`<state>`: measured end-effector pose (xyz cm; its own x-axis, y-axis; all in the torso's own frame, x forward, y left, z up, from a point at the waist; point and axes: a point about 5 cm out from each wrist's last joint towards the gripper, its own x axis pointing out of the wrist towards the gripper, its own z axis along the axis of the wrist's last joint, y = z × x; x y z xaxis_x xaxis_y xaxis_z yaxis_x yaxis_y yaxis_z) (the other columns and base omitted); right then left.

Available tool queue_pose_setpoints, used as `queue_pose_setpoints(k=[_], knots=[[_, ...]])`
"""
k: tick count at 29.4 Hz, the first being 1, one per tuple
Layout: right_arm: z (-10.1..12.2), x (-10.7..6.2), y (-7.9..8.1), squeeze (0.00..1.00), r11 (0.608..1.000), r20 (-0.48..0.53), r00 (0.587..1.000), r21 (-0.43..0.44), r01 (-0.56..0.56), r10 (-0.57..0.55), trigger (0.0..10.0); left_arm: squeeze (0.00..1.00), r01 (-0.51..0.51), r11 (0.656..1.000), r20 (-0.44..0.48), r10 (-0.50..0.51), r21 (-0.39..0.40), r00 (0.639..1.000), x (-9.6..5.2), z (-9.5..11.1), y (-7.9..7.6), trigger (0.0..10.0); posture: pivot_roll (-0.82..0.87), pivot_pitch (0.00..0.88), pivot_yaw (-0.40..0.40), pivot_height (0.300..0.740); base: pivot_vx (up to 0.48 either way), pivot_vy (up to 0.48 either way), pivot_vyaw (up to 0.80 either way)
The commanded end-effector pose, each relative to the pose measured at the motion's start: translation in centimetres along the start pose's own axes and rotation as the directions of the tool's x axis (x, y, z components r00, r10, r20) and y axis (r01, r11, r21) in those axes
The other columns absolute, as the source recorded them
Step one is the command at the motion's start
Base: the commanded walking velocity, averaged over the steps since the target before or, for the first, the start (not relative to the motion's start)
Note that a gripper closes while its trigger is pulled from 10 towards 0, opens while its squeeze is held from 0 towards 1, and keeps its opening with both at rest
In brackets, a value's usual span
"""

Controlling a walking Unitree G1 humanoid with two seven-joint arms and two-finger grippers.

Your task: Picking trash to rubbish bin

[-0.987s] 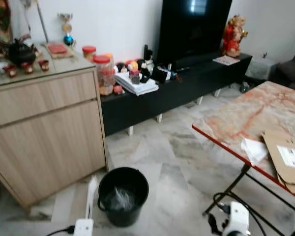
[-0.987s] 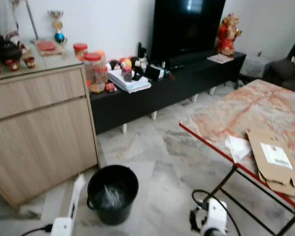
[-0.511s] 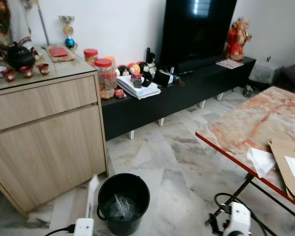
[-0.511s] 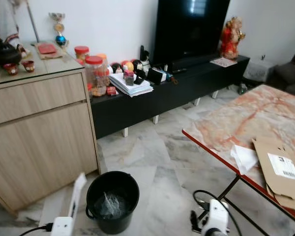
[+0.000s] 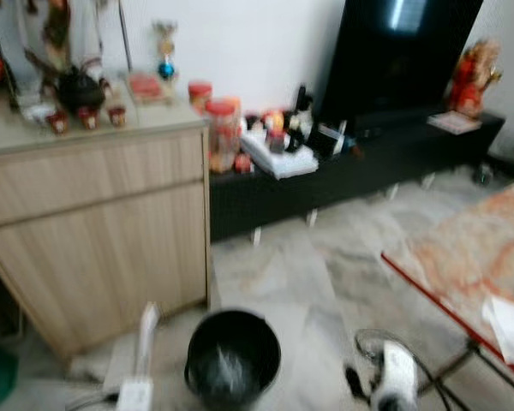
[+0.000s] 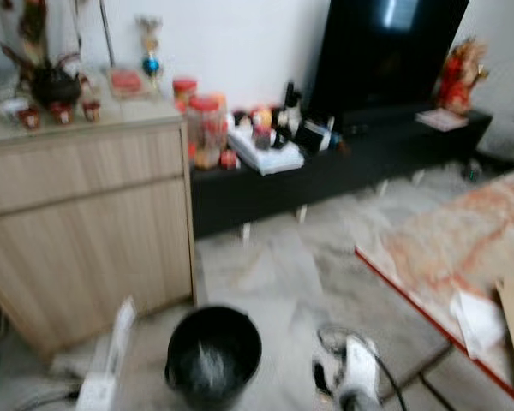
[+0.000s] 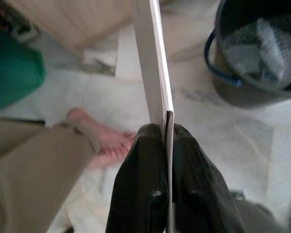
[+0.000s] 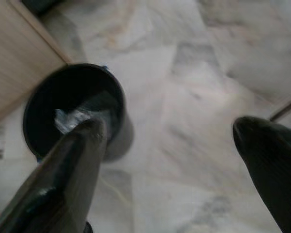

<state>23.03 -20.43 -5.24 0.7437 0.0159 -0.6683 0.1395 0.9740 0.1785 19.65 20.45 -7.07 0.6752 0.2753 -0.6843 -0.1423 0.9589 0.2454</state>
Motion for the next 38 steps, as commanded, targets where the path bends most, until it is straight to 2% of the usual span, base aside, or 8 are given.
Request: queue_pose_setpoints(k=[1, 12, 25, 29, 35, 38], knots=[[-0.3, -0.4, -1.5, 0.00, 0.999, -0.009, 0.999, 0.006, 0.044, -0.044, 10.0, 0.00, 0.036, 0.999, 0.015, -0.036, 0.006, 0.999, -0.1, 0.5, -1.4, 10.0, -0.01, 0.023, -0.080, 0.740, 0.311, 0.000, 0.00], [-0.2, -0.4, -1.7, 0.00, 0.997, -0.003, 0.998, 0.044, 0.062, -0.062, 10.0, 0.00, 0.032, 0.999, 0.025, -0.032, 0.012, 0.999, 0.0, 0.7, -1.2, 10.0, -0.02, 0.043, -0.072, 0.740, 0.311, 0.000, 0.00], [0.1, -0.3, -1.4, 0.00, 0.998, 0.007, 0.999, 0.037, 0.042, -0.043, 10.0, 0.00, 0.038, 0.999, 0.046, -0.039, 0.022, 0.998, 0.1, 1.4, -1.3, 10.0, -0.02, 0.053, -0.070, 0.740, 0.311, 0.000, 0.00], [0.2, -0.3, -1.1, 0.00, 1.000, 0.009, 1.000, 0.003, 0.021, -0.021, 10.0, 0.00, 0.039, 0.999, 0.049, -0.040, 0.026, 0.998, 0.1, 1.4, -1.3, 10.0, -0.02, 0.056, -0.069, 0.740, 0.312, 0.000, 0.12], [0.1, -0.3, -1.1, 0.00, 0.999, 0.011, 1.000, 0.034, 0.025, -0.025, 10.0, 0.00, 0.044, 0.999, 0.054, -0.045, 0.030, 0.998, 0.1, 1.5, -1.5, 10.0, -0.02, 0.057, -0.070, 0.740, 0.311, 0.000, 0.26], [0.1, -0.3, -1.1, 0.00, 1.000, 0.008, 1.000, 0.021, 0.019, -0.019, 10.0, 0.00, 0.058, 0.998, 0.066, -0.060, 0.036, 0.996, 0.1, 1.8, -1.8, 10.0, -0.02, 0.062, -0.072, 0.740, 0.283, 0.000, 0.00]])
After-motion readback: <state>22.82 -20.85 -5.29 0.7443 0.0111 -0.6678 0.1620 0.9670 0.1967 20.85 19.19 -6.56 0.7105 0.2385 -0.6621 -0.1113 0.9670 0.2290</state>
